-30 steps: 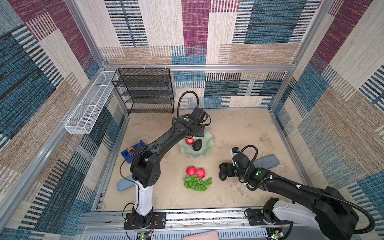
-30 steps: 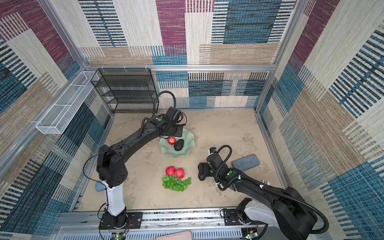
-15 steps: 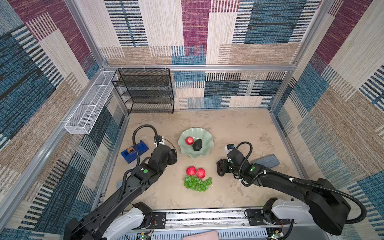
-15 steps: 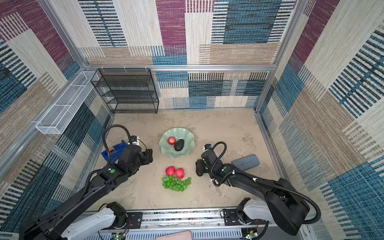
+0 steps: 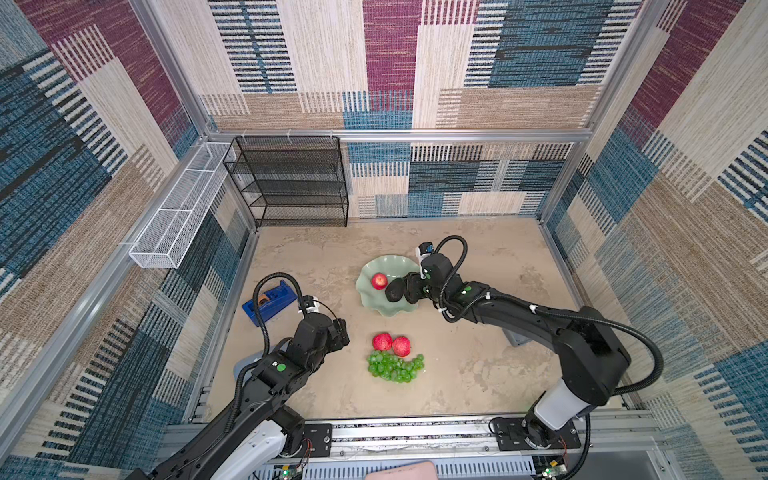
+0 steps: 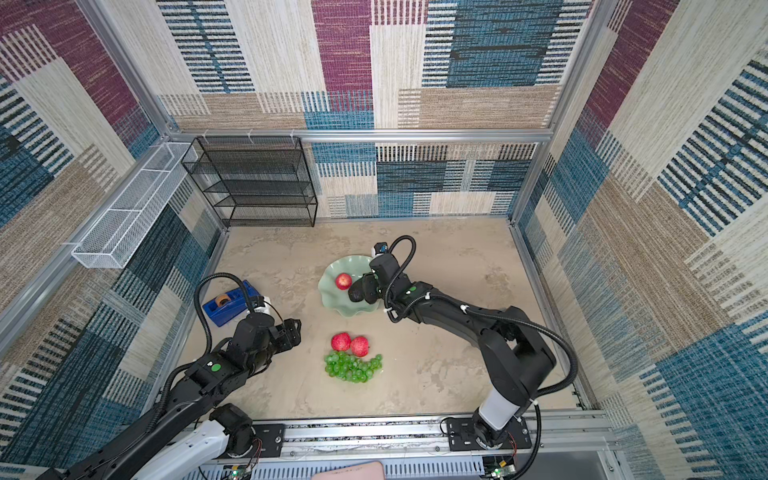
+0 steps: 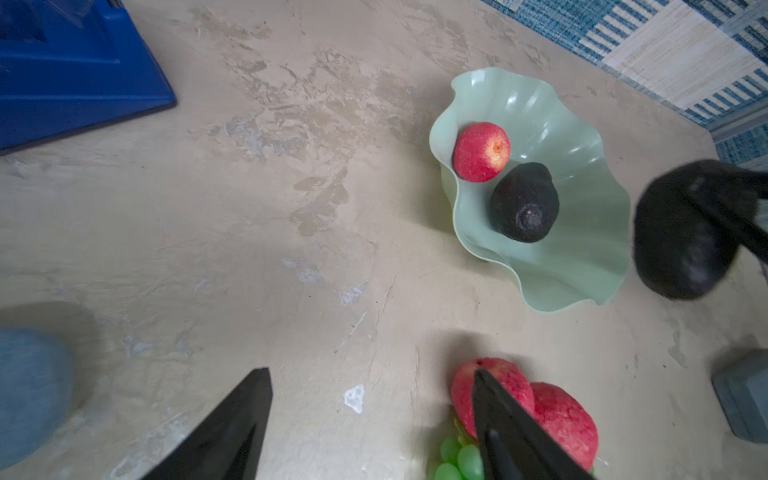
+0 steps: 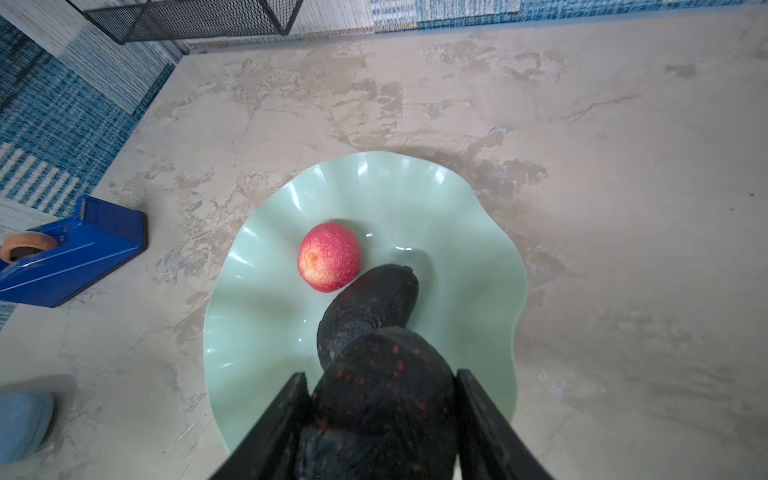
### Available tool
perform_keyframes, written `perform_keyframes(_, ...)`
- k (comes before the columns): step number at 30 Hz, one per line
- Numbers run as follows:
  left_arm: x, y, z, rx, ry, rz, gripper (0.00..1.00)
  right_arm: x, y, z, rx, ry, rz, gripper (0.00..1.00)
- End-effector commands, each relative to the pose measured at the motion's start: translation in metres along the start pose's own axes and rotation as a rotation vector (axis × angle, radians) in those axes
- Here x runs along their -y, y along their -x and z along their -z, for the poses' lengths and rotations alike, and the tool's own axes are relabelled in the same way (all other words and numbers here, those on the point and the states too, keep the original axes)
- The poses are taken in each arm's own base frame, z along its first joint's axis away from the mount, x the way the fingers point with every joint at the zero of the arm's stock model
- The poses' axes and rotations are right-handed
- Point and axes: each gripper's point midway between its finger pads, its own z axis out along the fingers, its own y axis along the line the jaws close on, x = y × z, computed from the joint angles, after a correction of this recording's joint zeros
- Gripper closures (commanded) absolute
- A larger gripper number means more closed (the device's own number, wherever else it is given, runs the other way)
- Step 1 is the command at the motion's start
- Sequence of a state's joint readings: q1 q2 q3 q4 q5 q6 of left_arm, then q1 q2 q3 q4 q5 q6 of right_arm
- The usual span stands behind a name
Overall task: Place and organize the fake fruits in the fruit bowl
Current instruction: 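Release the second avocado into the bowl while the left gripper withdraws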
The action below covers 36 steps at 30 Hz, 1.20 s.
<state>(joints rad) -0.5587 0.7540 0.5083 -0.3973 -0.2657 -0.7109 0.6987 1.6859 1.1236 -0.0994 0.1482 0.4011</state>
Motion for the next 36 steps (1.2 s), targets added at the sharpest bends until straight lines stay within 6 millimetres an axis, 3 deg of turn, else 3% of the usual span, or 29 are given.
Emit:
perform_keyframes(1, 0.014, -0.007, -0.001, -0.046, -0.070, 0.011, 0.21, 0.000, 0.004, -0.018, 0.002, 0.002, 0.000, 0.45)
perform_keyframes(5, 0.021, -0.012, -0.002, -0.075, -0.110, -0.001, 0.21, 0.010, 0.000, -0.034, -0.015, -0.028, -0.023, 0.42)
perform_keyframes(8, 0.029, -0.014, -0.003, -0.091, -0.147, -0.014, 0.21, 0.013, -0.003, -0.042, -0.028, -0.032, -0.042, 0.34)
perform_keyframes(11, 0.040, -0.015, -0.005, -0.107, -0.195, -0.035, 0.21, 0.013, 0.003, -0.045, -0.025, -0.029, -0.048, 0.24)
perform_keyframes(14, 0.048, -0.020, -0.011, -0.149, -0.222, -0.044, 0.21, 0.011, 0.016, -0.040, -0.001, -0.022, -0.054, 0.20)
perform_keyframes(19, 0.067, -0.033, -0.021, -0.244, -0.280, -0.054, 0.22, 0.002, 0.053, -0.001, 0.106, 0.021, -0.051, 0.14)
perform_keyframes(23, 0.080, -0.042, -0.030, -0.295, -0.309, -0.063, 0.23, 0.003, 0.063, 0.037, 0.177, 0.048, -0.042, 0.07)
perform_keyframes(25, 0.087, -0.047, -0.034, -0.317, -0.313, -0.077, 0.23, 0.006, 0.057, 0.054, 0.195, 0.065, -0.035, 0.01)
perform_keyframes(28, 0.094, -0.054, -0.041, -0.343, -0.311, -0.096, 0.23, 0.013, 0.043, 0.075, 0.208, 0.080, -0.038, 0.00)
perform_keyframes(36, 0.092, -0.075, -0.072, -0.418, -0.223, -0.145, 0.24, 0.040, -0.001, 0.099, 0.181, 0.039, -0.077, 0.00)
